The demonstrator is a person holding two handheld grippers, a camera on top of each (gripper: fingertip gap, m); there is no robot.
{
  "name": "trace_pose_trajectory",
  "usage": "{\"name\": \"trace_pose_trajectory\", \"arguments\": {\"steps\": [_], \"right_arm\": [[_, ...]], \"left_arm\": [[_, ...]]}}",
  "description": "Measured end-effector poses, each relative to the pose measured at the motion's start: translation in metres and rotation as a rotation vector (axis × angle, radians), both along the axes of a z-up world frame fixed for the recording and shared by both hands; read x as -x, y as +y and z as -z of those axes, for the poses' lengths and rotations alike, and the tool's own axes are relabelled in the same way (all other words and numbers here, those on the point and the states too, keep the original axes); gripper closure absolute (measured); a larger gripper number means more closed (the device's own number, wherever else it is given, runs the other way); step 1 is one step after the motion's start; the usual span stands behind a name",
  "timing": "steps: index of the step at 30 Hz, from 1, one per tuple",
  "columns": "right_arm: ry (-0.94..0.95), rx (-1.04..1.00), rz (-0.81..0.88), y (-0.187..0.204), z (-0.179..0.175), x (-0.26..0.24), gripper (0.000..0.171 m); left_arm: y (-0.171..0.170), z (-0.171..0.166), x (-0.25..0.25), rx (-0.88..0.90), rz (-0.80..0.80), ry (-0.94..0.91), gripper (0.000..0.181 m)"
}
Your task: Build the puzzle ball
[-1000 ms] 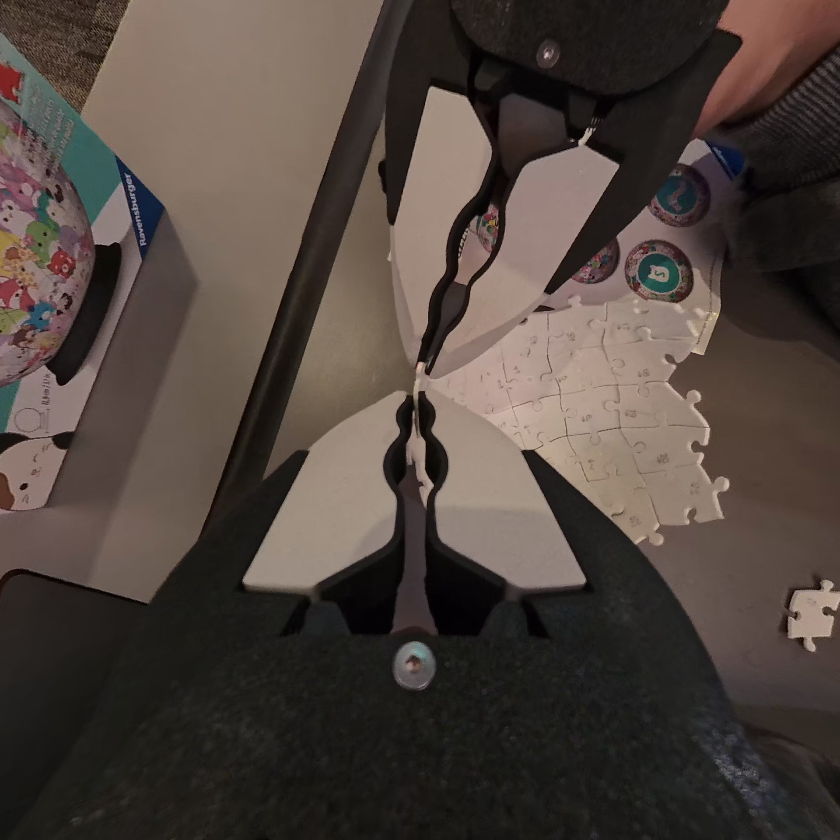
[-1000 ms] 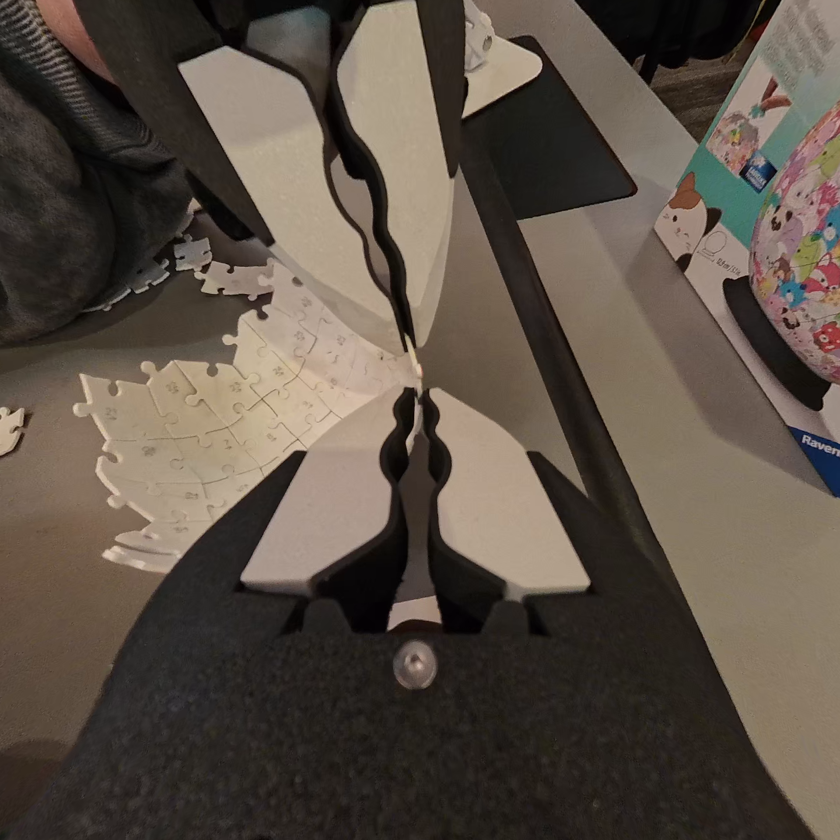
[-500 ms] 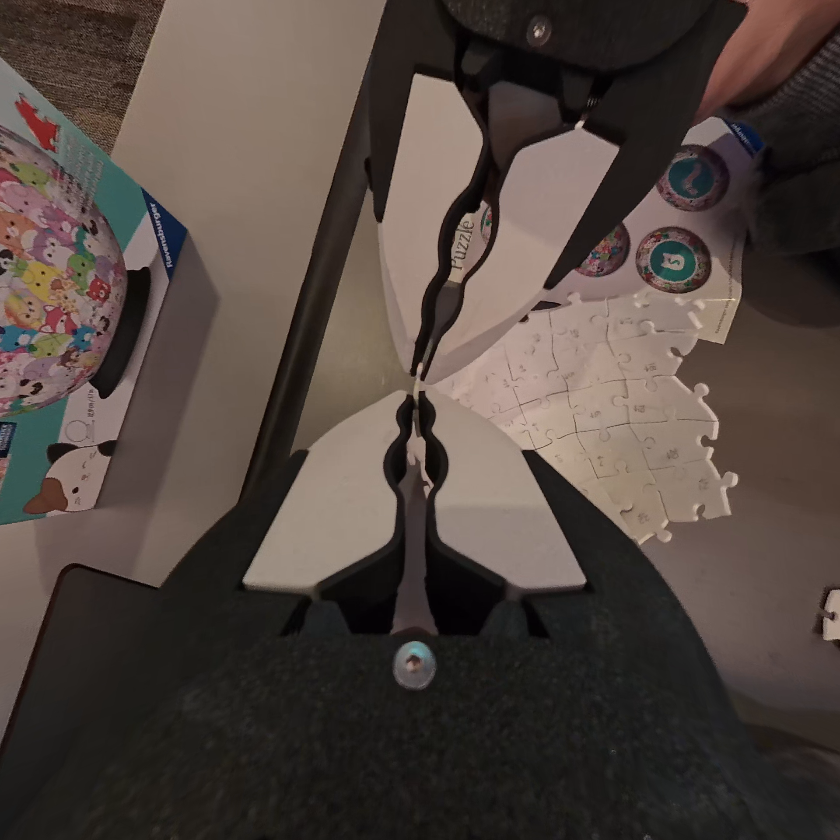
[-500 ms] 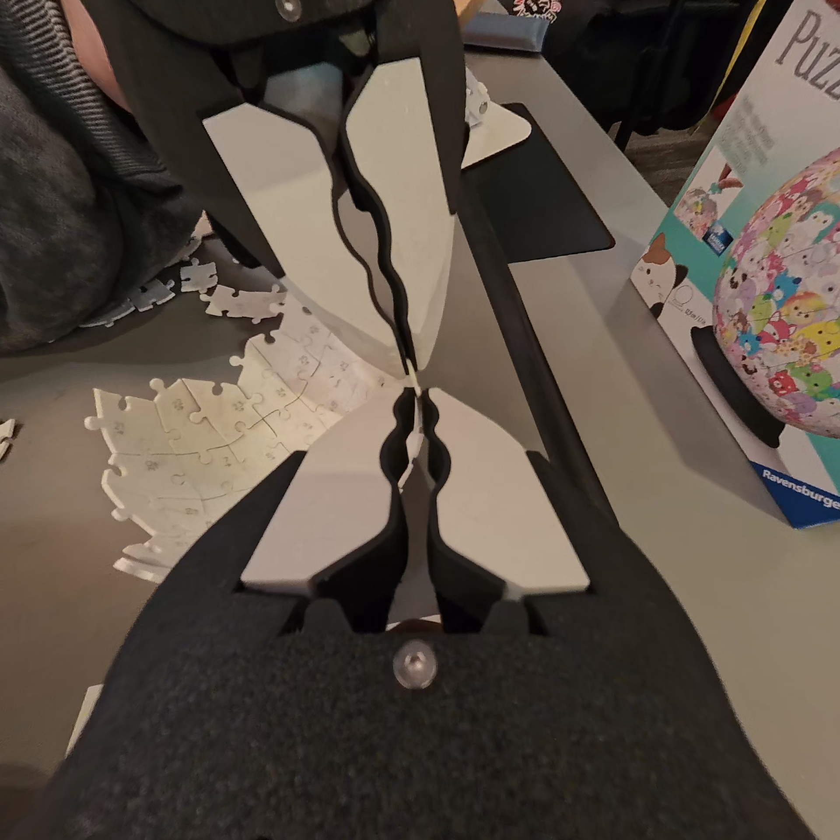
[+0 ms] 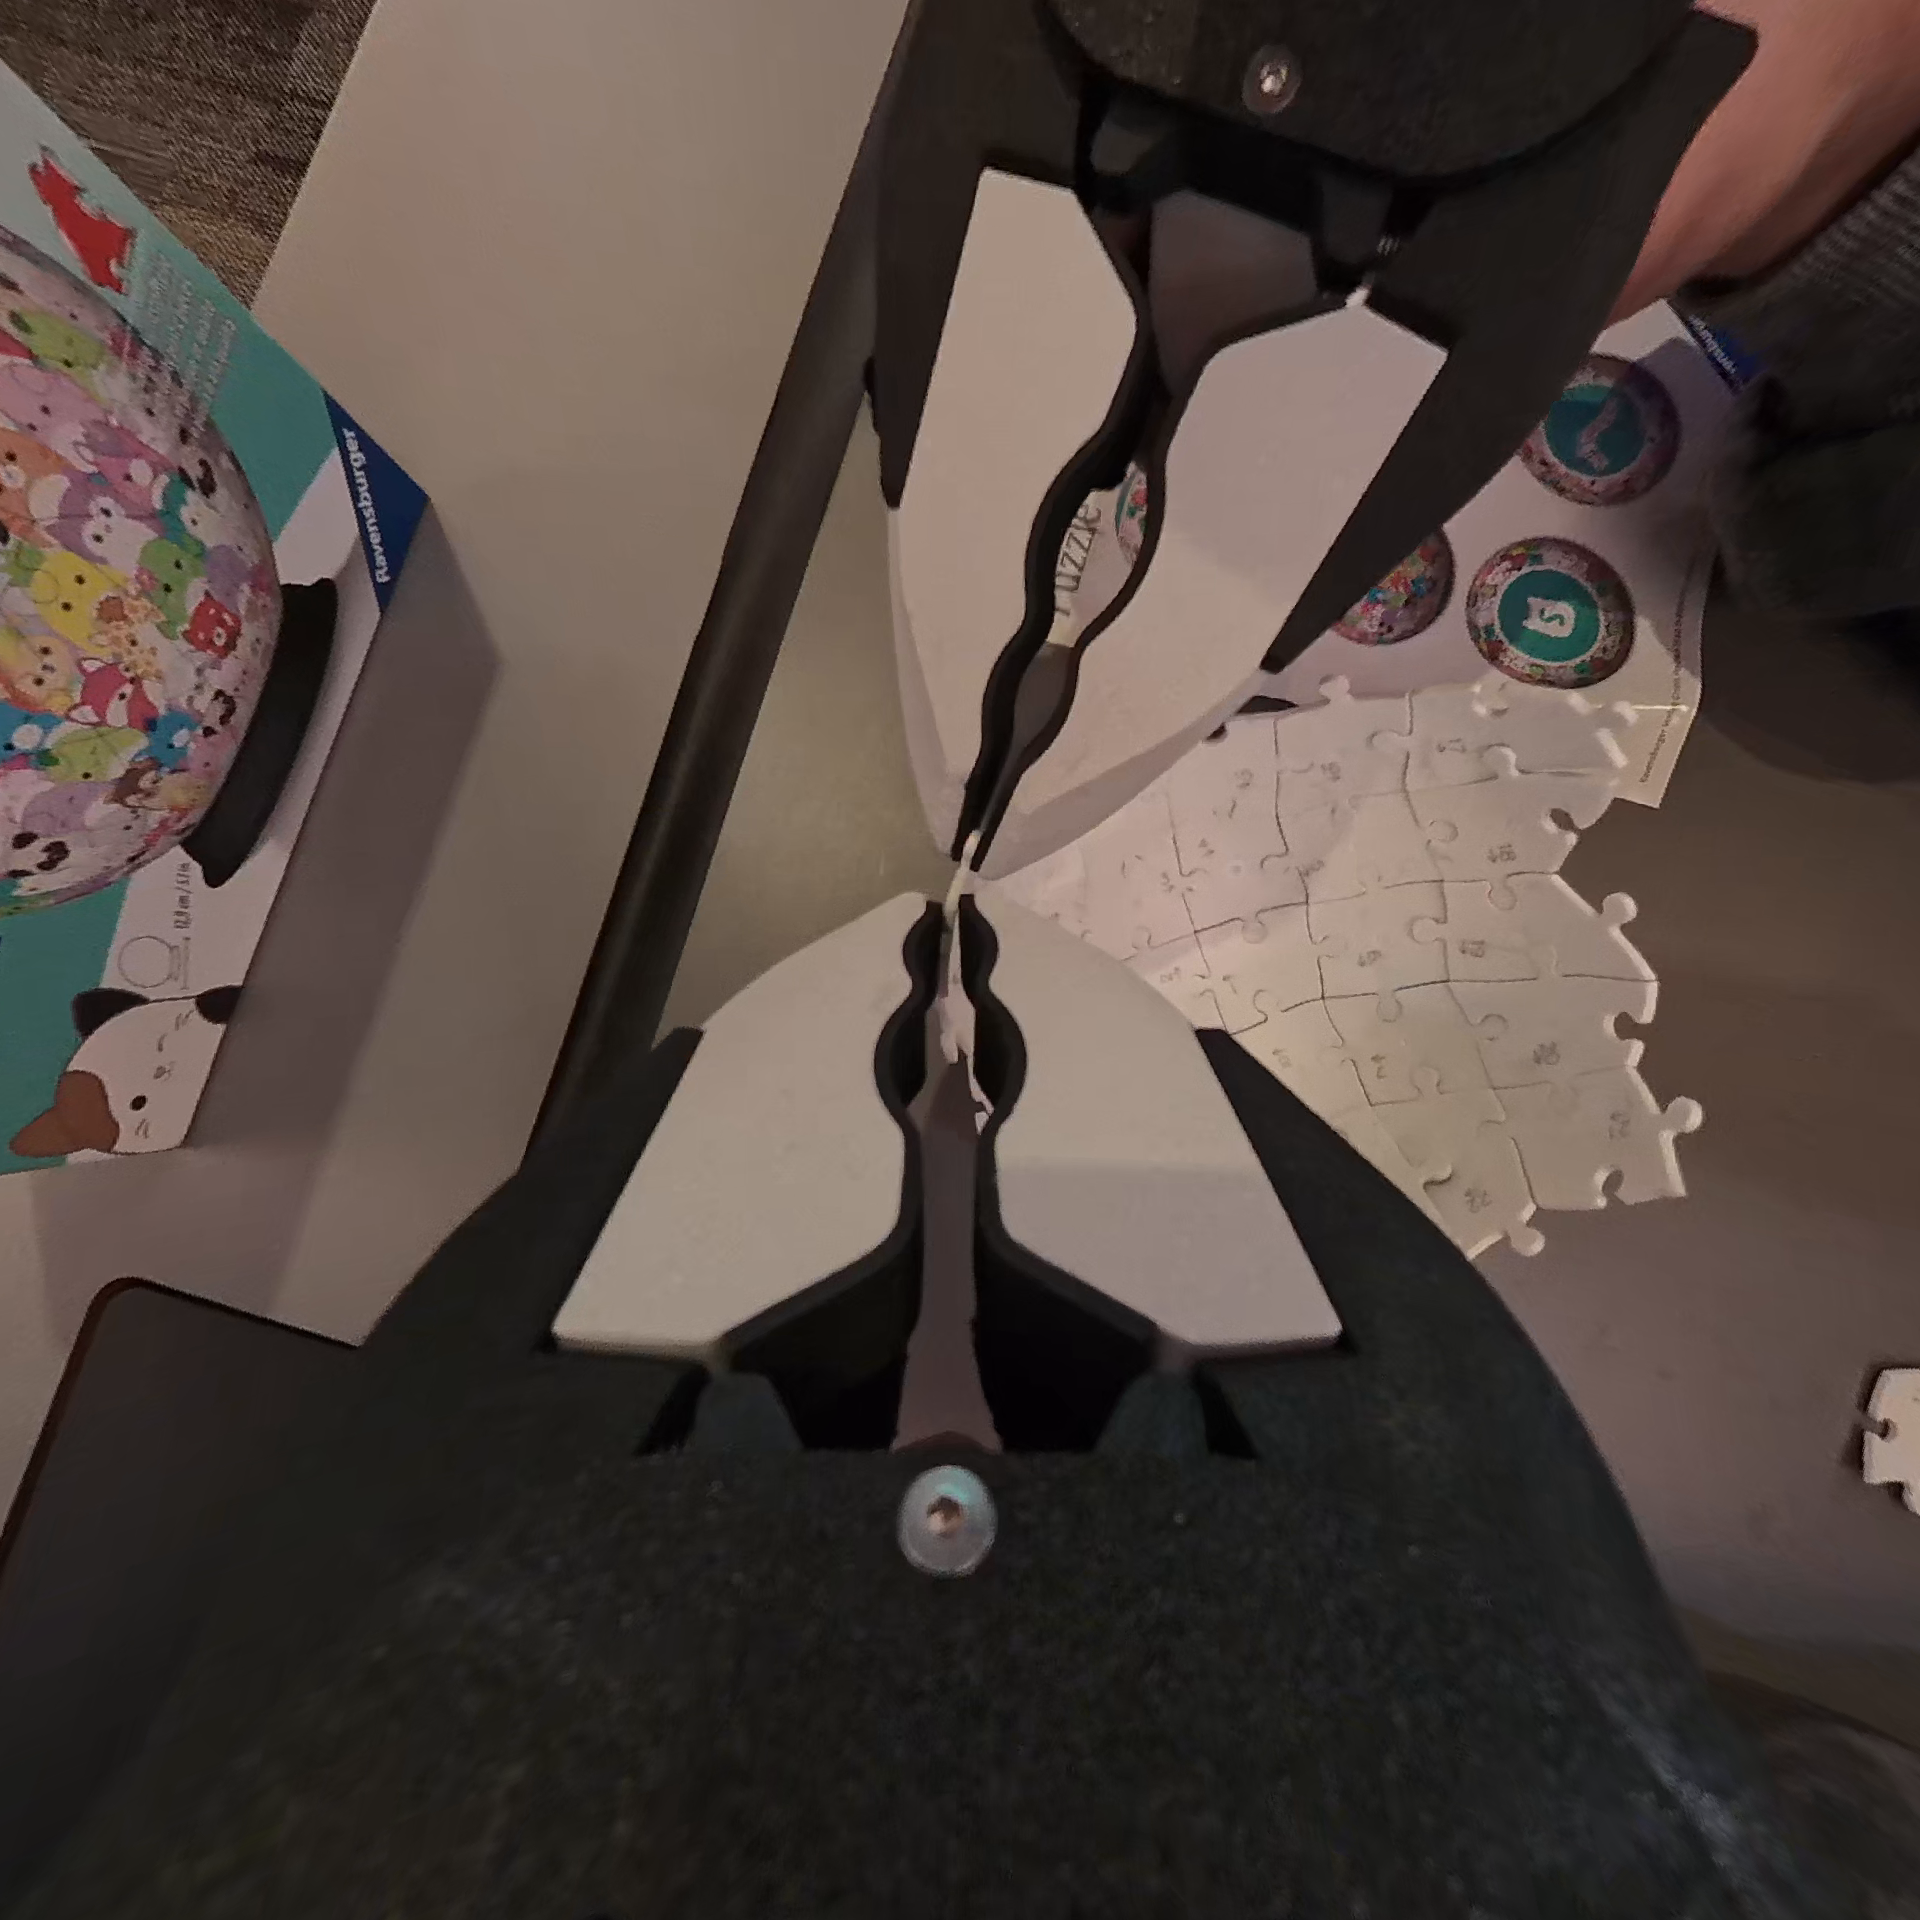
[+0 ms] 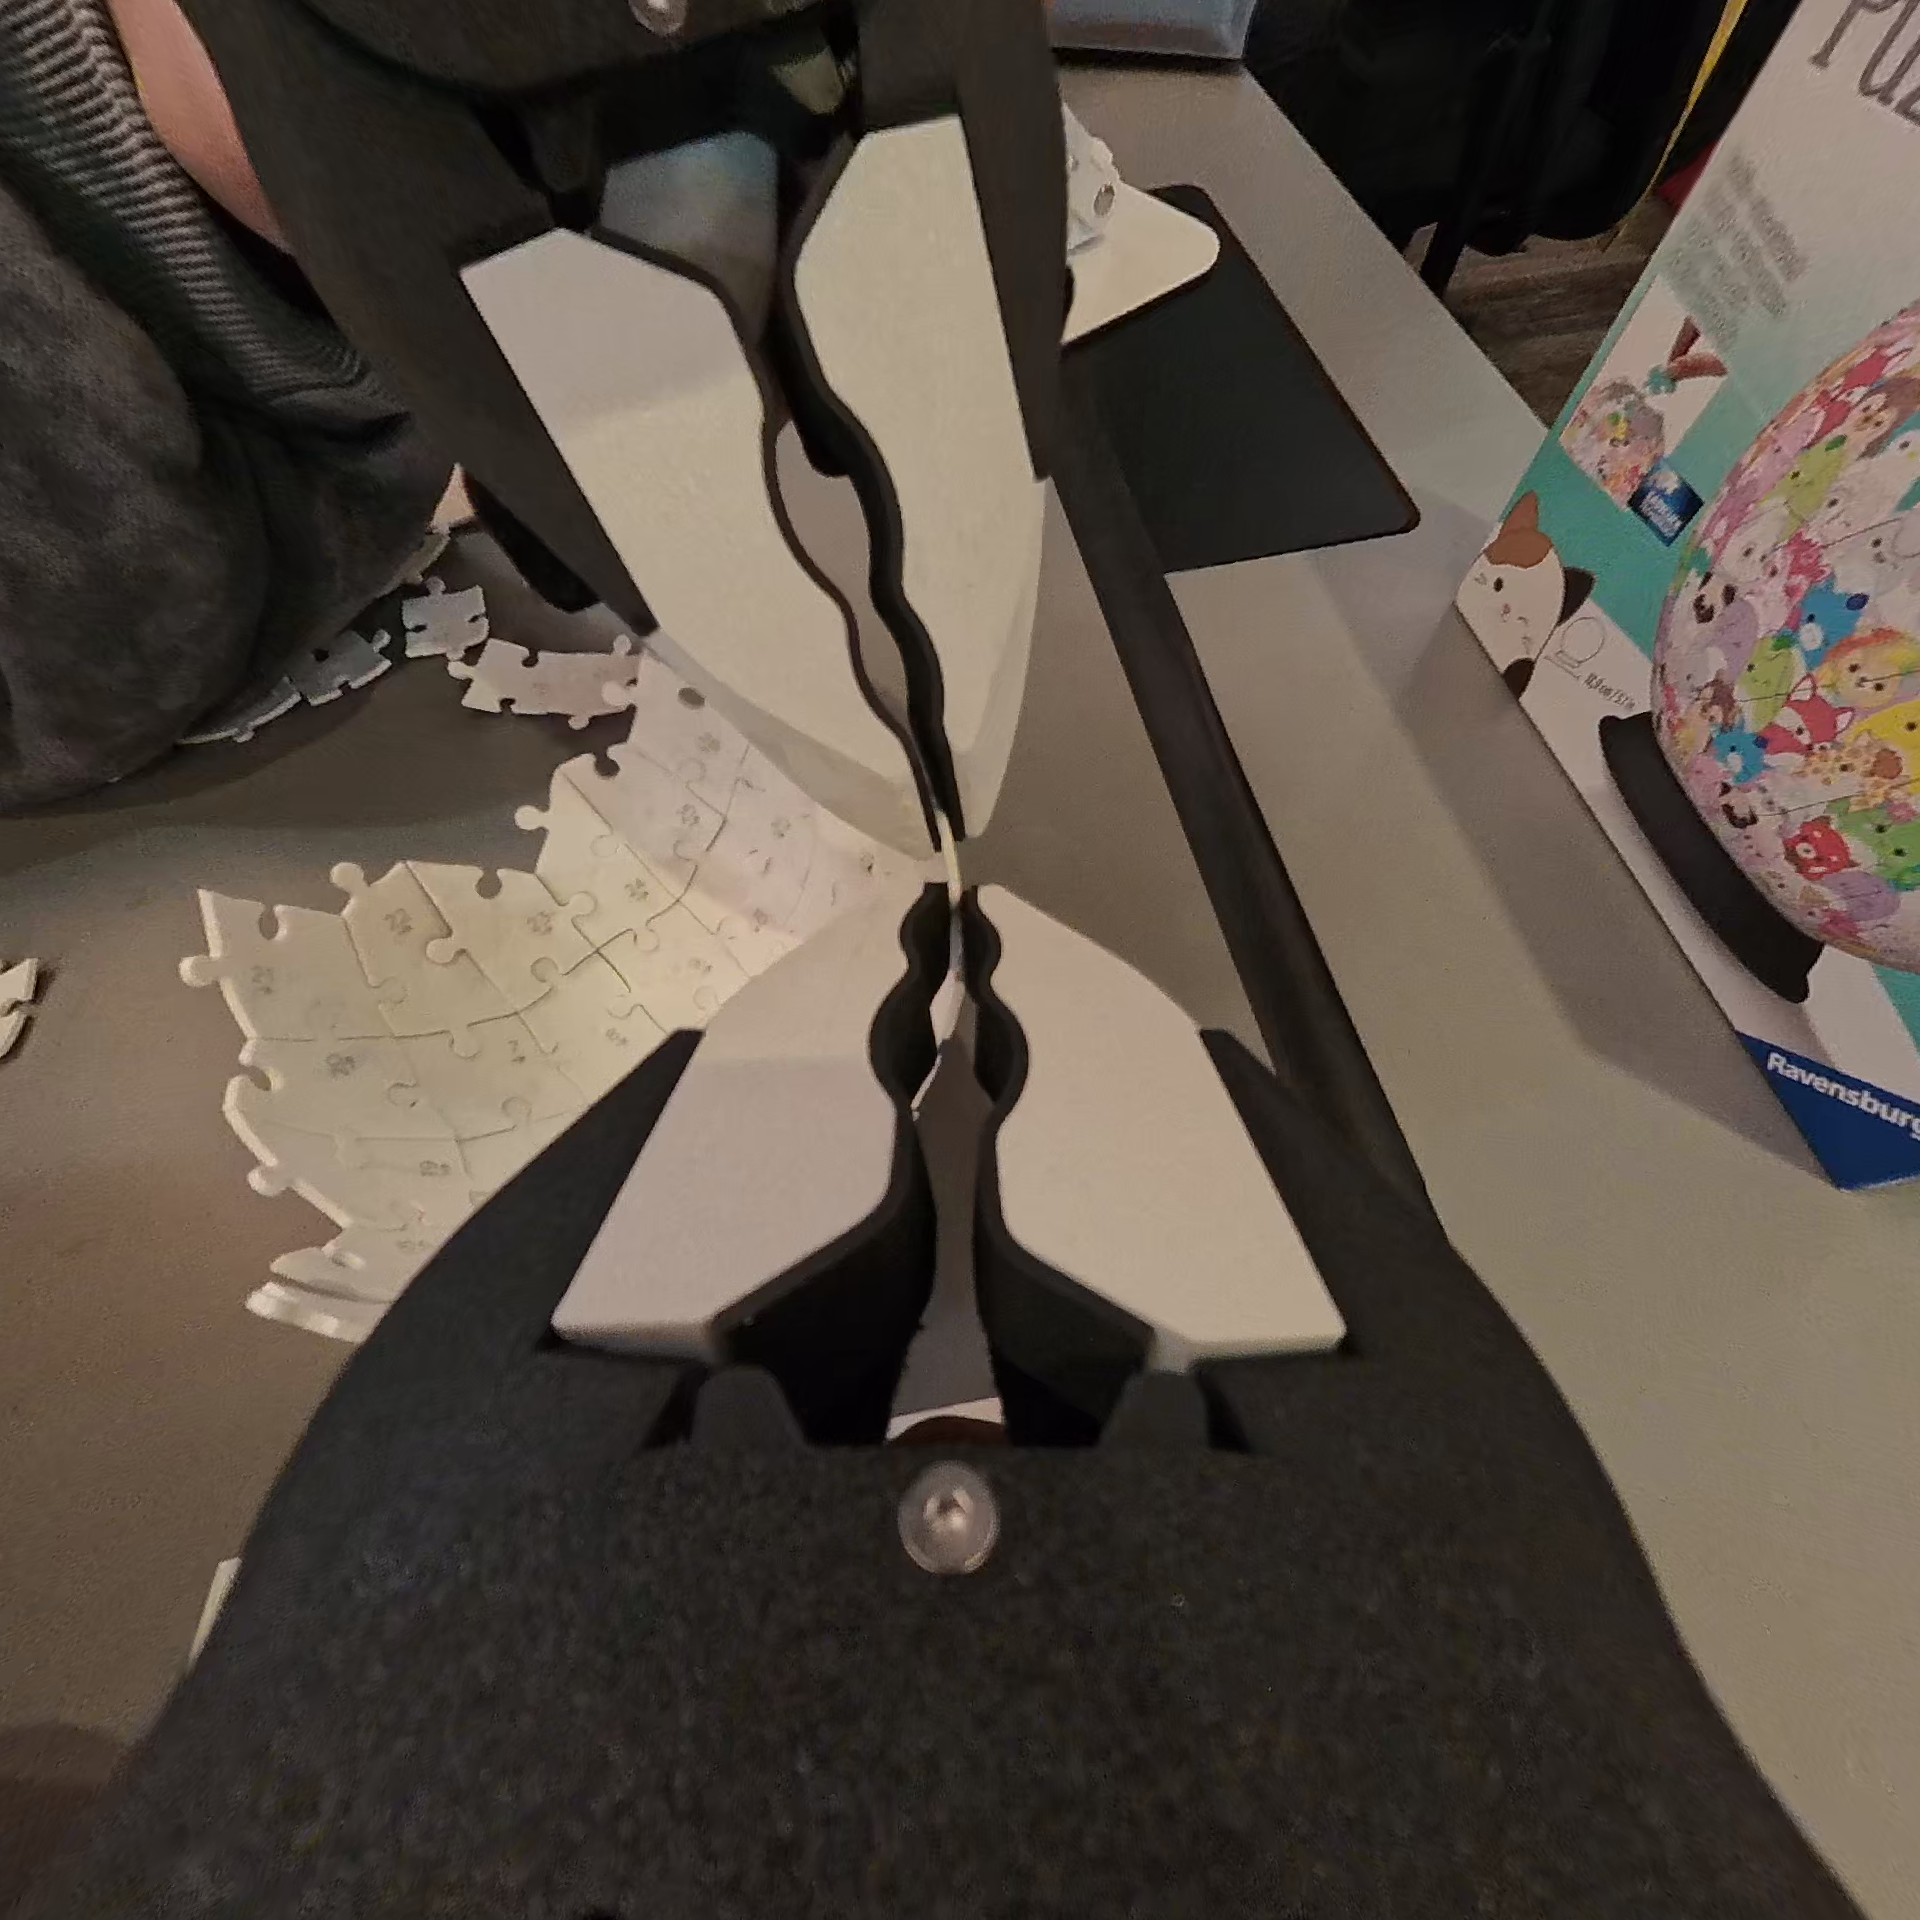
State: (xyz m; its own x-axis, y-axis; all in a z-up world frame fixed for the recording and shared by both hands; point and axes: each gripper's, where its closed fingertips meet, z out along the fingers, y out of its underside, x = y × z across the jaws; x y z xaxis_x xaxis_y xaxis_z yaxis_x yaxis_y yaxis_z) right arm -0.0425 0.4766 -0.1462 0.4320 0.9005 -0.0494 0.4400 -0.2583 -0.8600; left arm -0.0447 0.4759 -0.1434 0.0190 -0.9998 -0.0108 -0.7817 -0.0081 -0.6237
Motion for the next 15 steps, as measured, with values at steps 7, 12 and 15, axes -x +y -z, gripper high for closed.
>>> {"name": "trace_pose_trajectory", "arguments": {"steps": [7, 12, 15], "right_arm": [[-0.037, -0.011, 0.008, 0.0014, 0.0034, -0.0013, 0.169], [-0.037, -0.012, 0.02, 0.0032, 0.0044, -0.0035, 0.169], [-0.038, -0.016, 0.028, 0.0043, 0.0039, -0.0048, 0.169]], "left_arm": [[0.0015, 0.0037, -0.0007, -0.015, -0.003, 0.01, 0.179], [0.0041, 0.0027, 0.0049, 0.01, -0.022, 0.009, 0.16], [0.0055, 0.0031, 0.0088, 0.066, -0.037, -0.006, 0.156]]}}
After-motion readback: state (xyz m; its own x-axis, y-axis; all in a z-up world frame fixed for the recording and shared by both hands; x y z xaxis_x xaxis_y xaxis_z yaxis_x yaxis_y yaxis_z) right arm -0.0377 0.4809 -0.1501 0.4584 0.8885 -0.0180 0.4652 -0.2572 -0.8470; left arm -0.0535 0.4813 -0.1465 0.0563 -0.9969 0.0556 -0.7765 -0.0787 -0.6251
